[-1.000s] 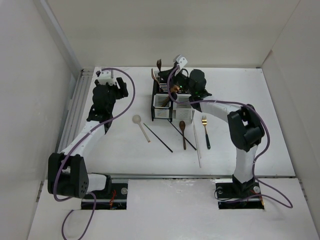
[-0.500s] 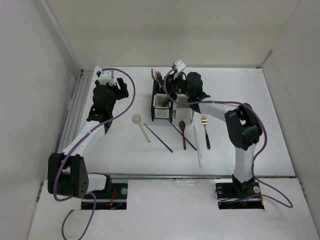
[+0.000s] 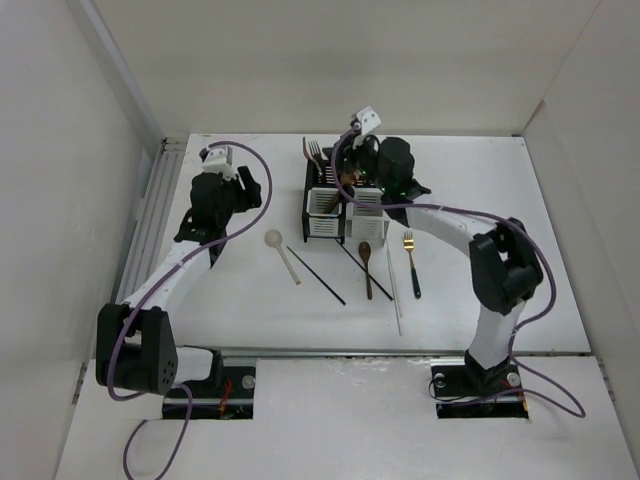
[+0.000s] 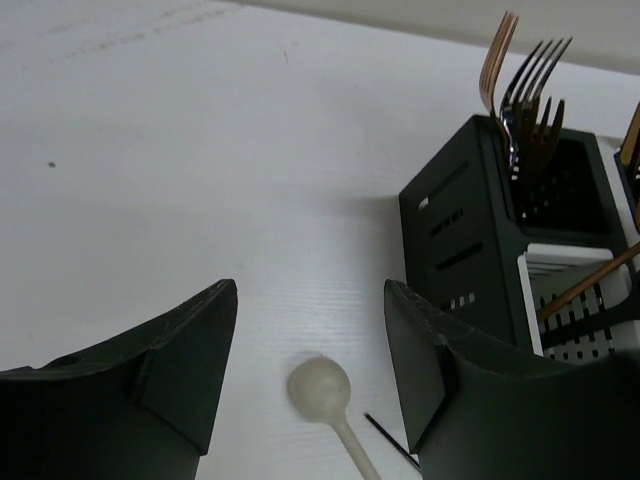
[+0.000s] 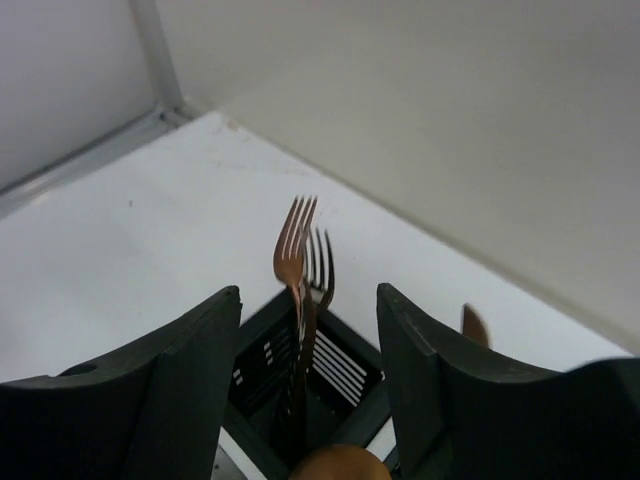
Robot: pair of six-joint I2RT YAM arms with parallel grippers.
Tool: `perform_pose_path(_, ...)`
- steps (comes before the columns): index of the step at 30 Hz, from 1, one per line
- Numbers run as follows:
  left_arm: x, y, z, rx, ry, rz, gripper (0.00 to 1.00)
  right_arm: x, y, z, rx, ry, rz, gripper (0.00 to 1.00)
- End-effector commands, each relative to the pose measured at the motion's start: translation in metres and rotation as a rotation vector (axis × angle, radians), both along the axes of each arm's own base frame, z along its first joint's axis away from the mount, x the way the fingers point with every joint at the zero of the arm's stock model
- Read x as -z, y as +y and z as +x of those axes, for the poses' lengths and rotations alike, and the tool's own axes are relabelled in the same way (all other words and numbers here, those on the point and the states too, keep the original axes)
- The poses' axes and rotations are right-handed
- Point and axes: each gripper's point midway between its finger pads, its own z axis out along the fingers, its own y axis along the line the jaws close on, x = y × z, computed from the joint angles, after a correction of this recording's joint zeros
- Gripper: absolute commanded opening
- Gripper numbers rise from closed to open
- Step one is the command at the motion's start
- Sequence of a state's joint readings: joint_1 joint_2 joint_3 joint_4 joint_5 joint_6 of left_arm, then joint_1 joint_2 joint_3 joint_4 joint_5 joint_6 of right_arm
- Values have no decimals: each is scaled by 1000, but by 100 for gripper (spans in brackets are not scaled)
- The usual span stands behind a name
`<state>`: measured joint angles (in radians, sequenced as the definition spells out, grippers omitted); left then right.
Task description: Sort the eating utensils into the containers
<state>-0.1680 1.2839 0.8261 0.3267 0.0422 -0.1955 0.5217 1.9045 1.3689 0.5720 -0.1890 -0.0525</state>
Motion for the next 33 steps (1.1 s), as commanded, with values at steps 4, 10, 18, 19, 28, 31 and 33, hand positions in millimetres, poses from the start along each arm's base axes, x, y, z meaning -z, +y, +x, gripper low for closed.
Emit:
perform_pose_path(4,67,-27,-28,37,285,-77,57,-136,-34,-40,188,-197,120,65)
perform_pose_path(10,120,-45,-59,44,511,28,57,-147,-58,-70,283,-228,24,65)
perform_pose_path(18,175,-51,-81,-15,744,131,54,-111,-92,-91,368,-181,-34,66)
perform_pose_path(19,181,-47,-83,-36,764,137,54,-116,-98,-95,380,-199,-43,66)
perform_pose_path(28,196,-44,-76,-64,805,180,39,-123,-127,-106,473,-244,-98,69)
perform_pose_path(31,202,-35,-69,-87,800,247,33,-123,-132,-104,485,-248,-109,71)
perform_pose_path(33,202,-21,-66,-83,801,279,28,-129,-133,-104,488,-260,-111,71)
